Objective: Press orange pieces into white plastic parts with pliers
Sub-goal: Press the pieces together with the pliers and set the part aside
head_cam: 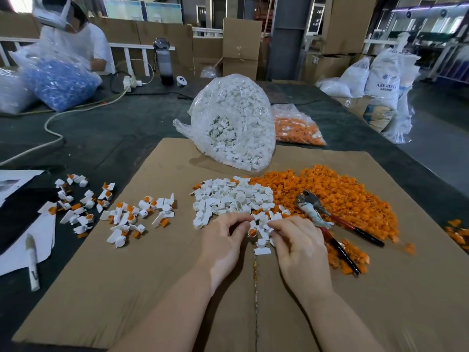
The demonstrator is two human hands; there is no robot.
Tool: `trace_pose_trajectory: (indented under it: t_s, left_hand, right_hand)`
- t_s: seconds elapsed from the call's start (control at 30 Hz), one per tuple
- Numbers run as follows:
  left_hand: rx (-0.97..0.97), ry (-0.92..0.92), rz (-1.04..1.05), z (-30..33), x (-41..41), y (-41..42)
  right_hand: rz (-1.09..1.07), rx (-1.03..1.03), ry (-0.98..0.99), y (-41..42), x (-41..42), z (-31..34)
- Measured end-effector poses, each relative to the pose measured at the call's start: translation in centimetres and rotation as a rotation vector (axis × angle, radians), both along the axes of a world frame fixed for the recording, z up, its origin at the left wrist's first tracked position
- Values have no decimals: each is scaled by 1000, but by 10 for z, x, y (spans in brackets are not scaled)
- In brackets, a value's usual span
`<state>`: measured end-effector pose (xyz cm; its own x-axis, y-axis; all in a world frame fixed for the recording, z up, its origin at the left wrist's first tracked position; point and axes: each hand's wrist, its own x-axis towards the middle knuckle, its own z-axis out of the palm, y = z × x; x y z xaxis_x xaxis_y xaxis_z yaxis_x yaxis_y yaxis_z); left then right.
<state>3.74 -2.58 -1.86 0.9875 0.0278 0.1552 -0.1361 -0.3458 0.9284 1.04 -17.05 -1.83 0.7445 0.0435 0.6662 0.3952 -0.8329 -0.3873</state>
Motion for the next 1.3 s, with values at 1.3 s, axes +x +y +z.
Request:
trace_pose_trajectory:
  t_s: [1.3]
  left_hand:
    - [410, -71, 553, -2, 9, 78]
  right_hand:
    - [-573, 51, 167, -4, 4, -9]
